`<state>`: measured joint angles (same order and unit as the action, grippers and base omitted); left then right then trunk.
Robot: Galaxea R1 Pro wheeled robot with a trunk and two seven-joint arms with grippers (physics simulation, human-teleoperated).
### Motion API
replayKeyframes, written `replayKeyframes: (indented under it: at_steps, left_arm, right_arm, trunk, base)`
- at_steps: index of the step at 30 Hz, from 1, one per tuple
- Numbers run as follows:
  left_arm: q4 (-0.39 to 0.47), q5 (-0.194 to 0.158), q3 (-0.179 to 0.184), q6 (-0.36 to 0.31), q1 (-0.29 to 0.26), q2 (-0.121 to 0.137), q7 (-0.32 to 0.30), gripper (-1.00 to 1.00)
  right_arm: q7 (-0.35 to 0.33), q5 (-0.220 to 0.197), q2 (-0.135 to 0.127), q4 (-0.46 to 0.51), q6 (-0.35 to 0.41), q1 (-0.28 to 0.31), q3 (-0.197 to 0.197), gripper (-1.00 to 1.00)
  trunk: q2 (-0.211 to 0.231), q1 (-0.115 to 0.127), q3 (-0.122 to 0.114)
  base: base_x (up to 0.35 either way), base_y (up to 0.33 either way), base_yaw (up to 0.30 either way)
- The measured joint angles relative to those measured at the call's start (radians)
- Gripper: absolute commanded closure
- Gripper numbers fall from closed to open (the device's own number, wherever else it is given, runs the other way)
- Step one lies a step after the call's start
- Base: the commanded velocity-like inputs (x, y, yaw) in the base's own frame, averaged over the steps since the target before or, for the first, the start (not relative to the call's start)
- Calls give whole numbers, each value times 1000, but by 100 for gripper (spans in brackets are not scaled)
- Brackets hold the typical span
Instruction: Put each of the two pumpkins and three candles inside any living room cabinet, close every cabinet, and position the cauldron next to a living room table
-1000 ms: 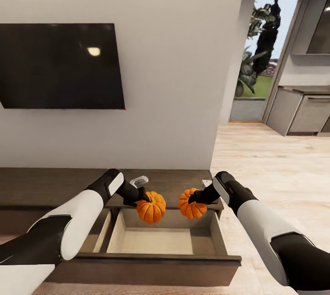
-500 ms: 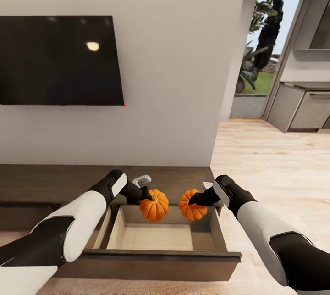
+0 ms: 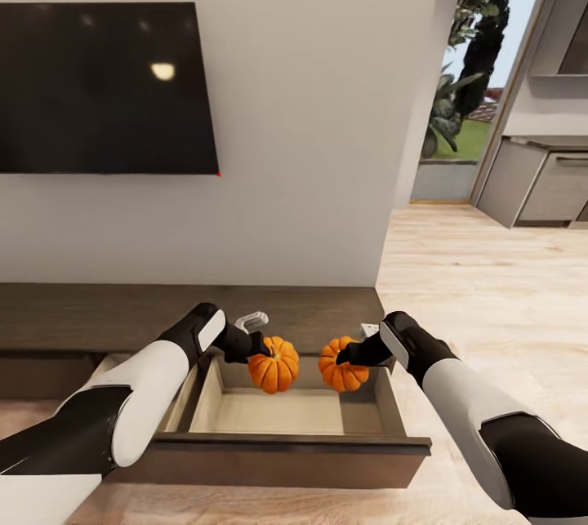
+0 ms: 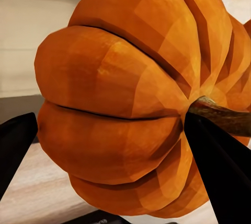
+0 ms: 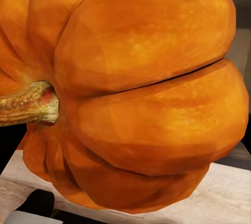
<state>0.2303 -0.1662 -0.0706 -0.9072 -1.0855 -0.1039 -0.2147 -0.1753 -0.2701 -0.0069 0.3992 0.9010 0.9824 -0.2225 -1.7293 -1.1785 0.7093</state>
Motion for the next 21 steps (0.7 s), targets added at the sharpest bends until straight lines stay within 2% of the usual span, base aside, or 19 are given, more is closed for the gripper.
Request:
replayKeyframes:
  at_steps: [2, 12, 21]
  left_arm:
    - [0, 0, 0, 0, 0, 0, 0, 100]
    - [2, -1, -1, 0, 0, 1, -2, 100]
    - [0, 0, 0, 2, 1, 2, 1, 100]
  right_arm:
    - [0, 0, 0, 0, 0, 0, 0, 100]
    - [1, 0, 0, -1, -46, -2, 0, 100]
    - [1, -1, 1, -21, -54, -3, -2, 100]
  trunk:
    - [-14, -8, 10]
    - [-14, -8, 26]
    - [-14, -8, 41]
  base:
    - [0, 0, 0]
    - [7, 0, 0]
    - [1, 0, 0]
